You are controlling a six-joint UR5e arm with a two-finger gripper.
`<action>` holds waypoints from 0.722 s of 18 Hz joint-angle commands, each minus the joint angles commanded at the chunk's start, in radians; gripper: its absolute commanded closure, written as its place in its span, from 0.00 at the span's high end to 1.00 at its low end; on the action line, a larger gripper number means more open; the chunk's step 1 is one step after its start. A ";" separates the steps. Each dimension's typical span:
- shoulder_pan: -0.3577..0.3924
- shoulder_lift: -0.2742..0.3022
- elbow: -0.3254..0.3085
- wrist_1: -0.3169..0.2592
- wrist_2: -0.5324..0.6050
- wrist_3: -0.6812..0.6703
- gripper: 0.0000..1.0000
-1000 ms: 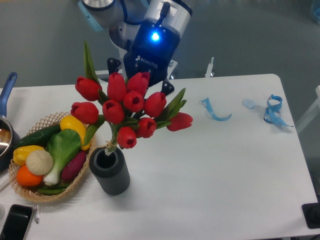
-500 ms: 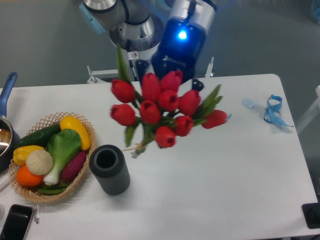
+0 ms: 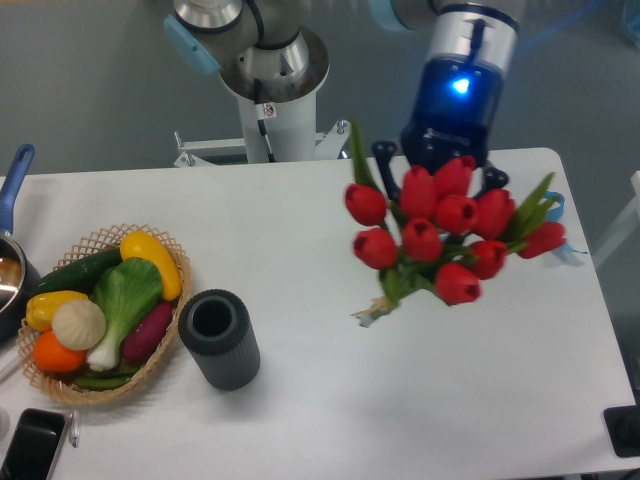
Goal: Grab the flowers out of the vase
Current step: 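Carry the tulip bunch away from the vase over the table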
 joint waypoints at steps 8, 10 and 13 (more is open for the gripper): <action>-0.003 -0.014 -0.008 0.000 0.002 0.002 0.25; -0.002 -0.012 -0.011 0.000 0.002 0.002 0.25; 0.000 -0.012 -0.011 0.000 0.000 0.003 0.25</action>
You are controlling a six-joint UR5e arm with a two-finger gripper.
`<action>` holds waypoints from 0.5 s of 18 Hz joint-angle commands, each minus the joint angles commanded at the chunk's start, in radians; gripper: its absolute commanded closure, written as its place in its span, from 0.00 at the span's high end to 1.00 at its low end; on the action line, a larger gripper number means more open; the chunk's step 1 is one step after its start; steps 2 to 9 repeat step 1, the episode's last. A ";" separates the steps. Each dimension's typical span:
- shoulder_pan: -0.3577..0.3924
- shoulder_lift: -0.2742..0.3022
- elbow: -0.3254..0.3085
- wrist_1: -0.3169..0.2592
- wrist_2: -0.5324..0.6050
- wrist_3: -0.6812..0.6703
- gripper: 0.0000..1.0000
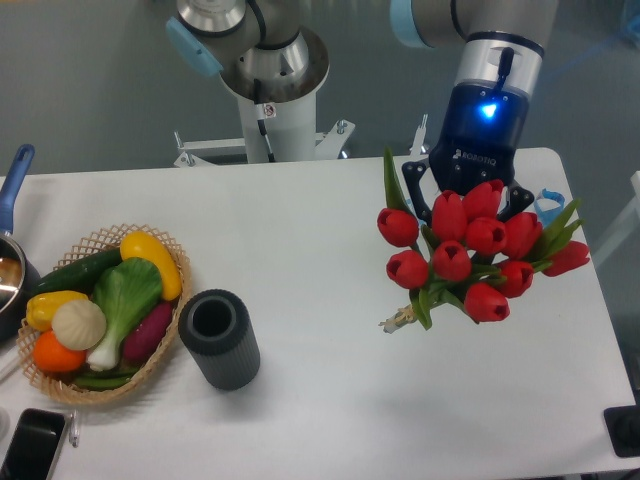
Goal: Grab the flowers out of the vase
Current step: 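Carry the tulip bunch away from the vase over the table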
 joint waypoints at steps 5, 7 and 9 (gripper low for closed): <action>0.002 0.000 0.011 0.000 0.000 -0.003 0.25; 0.002 0.000 0.011 0.000 0.000 -0.003 0.25; 0.002 0.000 0.011 0.000 0.000 -0.003 0.25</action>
